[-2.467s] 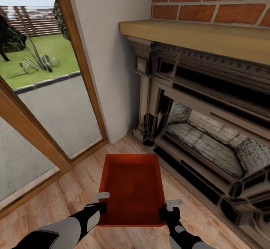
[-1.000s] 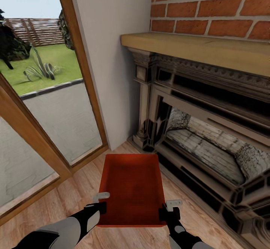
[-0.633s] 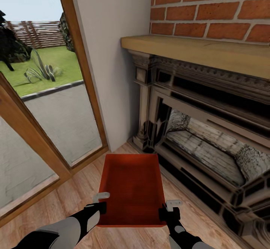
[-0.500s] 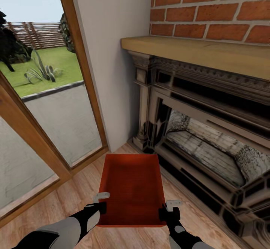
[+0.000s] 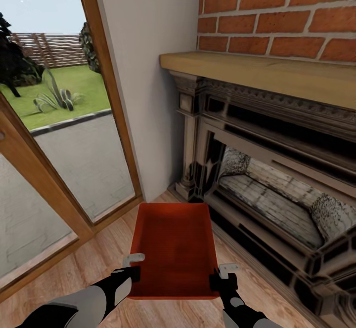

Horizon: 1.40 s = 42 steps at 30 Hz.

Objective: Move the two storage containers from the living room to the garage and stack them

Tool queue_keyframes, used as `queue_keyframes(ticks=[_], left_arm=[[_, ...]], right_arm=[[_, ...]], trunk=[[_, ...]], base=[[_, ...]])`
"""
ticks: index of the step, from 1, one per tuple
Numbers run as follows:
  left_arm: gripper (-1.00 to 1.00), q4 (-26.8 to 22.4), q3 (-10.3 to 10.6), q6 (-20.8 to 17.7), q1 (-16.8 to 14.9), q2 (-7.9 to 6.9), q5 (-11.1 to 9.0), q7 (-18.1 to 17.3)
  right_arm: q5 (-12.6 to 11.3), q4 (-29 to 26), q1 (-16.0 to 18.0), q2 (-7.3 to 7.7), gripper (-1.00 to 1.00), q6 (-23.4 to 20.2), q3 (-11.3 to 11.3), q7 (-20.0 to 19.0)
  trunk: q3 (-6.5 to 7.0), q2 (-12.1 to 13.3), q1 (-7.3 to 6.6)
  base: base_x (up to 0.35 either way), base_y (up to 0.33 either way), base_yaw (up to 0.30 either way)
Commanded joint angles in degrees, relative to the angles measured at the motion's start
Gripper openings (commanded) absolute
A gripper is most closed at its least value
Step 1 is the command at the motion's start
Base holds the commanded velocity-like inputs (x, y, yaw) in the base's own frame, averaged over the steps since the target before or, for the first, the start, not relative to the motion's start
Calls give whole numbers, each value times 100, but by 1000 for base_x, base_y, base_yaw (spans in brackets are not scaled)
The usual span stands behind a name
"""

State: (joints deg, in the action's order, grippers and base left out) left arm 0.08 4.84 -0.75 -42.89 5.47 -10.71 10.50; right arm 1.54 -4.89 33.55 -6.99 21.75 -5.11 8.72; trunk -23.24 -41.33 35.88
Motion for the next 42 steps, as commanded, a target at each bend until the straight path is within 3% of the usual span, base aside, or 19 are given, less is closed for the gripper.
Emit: queue_keyframes(ticks=[1,14,32,42], left_arm=[[-100,-17,8,146,-9,-2,-1,49],[-100,-17,8,146,-8,-2,-19,53],[-100,-17,8,146,-8,2,-54,59],[-100,-17,8,146,-8,-1,-54,58]], right_arm=[[-84,85,2,58,-100,22,-37,75],[-77,85,2,49,-100,21,-39,79],[-83,85,2,49,-100,27,-34,83],[-84,85,2,40,-100,66,-34,93]], trunk=[[-4,-6,1],[-1,-6,1],[-1,-6,1],[76,-6,1]], base=[[0,0,0],[-9,0,0],[-316,0,0],[-42,0,0]])
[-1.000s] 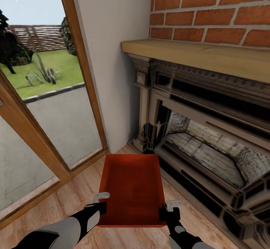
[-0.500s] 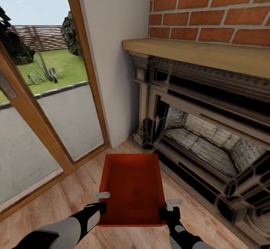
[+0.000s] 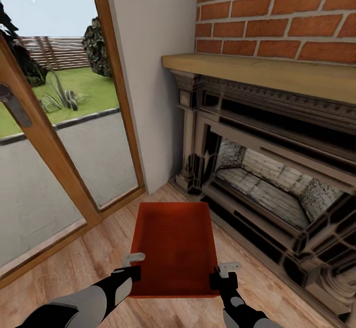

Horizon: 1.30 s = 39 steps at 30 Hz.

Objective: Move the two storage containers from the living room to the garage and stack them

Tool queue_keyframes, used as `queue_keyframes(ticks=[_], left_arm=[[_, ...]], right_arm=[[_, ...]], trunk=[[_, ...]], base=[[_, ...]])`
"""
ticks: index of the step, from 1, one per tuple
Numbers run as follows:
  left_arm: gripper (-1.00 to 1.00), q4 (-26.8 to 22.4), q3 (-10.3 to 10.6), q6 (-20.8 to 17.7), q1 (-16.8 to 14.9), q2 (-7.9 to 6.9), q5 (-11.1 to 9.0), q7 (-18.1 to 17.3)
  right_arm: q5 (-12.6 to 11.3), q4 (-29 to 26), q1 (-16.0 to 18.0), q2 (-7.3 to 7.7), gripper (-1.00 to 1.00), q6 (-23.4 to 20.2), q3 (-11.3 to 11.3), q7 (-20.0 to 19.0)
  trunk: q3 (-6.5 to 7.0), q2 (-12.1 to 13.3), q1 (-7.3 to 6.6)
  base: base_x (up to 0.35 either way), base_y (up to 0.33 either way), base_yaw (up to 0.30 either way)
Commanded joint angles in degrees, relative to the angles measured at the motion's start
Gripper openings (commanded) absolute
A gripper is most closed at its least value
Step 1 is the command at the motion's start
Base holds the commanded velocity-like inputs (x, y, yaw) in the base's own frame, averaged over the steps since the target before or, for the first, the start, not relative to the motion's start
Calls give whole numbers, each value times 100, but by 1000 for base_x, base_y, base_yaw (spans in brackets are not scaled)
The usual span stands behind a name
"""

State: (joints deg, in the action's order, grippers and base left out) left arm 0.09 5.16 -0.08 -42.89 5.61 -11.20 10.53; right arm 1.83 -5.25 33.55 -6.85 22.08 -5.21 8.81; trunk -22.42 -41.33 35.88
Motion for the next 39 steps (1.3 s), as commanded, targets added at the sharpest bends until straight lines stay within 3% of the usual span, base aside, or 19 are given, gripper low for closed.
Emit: queue_keyframes(ticks=[1,39], left_arm=[[-100,-17,-24,79,-9,-15,-5,54],[-100,-17,-24,79,-9,-16,3,54]], right_arm=[[-112,120,3,26,-100,35,-27,84],[-112,120,3,26,-100,51,-26,81]], trunk=[[4,-5,1],[353,-5,1]], base=[[-1,0,0],[0,0,0]])
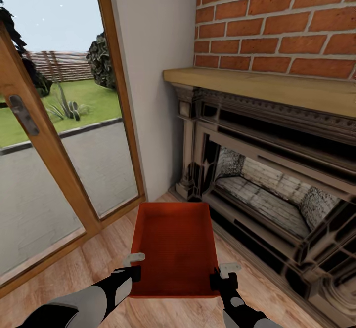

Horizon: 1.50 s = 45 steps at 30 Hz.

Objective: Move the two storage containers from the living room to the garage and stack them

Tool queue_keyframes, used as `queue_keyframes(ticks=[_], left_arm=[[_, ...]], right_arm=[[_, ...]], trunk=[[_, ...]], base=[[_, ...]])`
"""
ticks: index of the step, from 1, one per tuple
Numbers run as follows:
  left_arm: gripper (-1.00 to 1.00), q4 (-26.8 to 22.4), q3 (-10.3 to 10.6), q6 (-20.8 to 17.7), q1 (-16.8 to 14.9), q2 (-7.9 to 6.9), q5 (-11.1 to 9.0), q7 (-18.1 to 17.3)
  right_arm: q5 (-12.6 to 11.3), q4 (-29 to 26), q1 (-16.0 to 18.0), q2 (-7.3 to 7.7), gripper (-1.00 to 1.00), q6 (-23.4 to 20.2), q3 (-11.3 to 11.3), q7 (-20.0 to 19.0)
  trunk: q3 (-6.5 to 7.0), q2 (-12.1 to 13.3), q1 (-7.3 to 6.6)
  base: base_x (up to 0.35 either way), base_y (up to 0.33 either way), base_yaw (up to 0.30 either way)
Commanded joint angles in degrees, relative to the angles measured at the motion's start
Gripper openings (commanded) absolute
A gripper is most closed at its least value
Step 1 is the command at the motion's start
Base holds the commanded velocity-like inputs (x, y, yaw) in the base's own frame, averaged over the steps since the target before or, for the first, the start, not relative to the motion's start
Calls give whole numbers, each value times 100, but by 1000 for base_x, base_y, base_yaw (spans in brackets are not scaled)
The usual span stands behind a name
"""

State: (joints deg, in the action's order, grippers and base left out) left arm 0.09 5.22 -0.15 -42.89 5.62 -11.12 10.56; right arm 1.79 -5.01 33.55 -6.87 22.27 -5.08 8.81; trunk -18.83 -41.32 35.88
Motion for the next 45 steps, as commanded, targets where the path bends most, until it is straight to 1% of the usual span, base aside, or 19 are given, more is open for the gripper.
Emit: queue_keyframes(ticks=[1,45], left_arm=[[-100,-17,-29,86,-9,-17,-5,52],[-100,-17,-29,86,-9,-17,29,52]], right_arm=[[-109,97,3,28,-100,31,-39,80],[-109,97,3,28,-100,81,-44,77]], trunk=[[3,-6,1],[407,-6,1]], base=[[0,0,0],[0,0,0]])
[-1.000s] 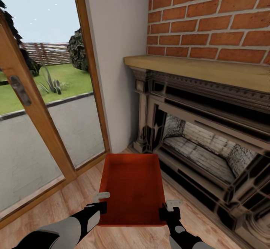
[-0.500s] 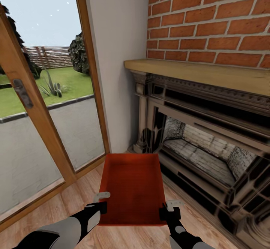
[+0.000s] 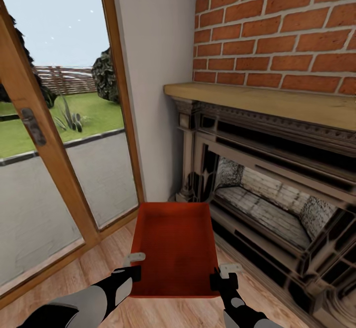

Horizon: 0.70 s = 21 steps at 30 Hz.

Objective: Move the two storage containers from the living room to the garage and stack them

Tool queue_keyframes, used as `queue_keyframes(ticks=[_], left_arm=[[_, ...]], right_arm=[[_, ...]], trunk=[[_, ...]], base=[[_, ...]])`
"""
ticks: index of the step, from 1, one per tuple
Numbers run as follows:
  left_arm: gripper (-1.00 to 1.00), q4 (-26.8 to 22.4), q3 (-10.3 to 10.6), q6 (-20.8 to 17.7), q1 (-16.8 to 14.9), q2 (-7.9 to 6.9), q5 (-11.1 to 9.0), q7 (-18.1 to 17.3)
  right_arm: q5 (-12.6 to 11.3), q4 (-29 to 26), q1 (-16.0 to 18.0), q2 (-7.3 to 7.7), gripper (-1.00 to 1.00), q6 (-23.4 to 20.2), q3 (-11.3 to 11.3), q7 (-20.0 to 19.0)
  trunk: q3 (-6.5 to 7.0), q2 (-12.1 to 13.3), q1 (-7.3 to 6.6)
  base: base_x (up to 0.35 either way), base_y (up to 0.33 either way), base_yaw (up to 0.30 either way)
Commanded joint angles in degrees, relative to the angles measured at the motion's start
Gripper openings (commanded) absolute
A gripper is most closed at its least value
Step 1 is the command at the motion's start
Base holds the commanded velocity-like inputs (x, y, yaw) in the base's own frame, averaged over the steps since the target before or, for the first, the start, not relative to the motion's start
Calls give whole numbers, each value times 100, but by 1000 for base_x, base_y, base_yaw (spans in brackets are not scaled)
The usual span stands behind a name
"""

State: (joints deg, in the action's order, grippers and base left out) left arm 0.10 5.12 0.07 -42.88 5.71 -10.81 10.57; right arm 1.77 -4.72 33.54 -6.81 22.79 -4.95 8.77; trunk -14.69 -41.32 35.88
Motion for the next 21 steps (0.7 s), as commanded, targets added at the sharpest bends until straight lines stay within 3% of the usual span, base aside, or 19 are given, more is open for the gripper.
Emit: queue_keyframes(ticks=[1,21], left_arm=[[-100,-19,-20,64,-9,-26,-3,51],[-100,-19,-20,64,-10,-35,-35,51]], right_arm=[[-106,68,3,21,-100,30,-57,81],[-106,68,3,21,-100,32,-58,81]], trunk=[[2,-6,1],[185,-6,1]], base=[[0,0,0],[0,0,0]])
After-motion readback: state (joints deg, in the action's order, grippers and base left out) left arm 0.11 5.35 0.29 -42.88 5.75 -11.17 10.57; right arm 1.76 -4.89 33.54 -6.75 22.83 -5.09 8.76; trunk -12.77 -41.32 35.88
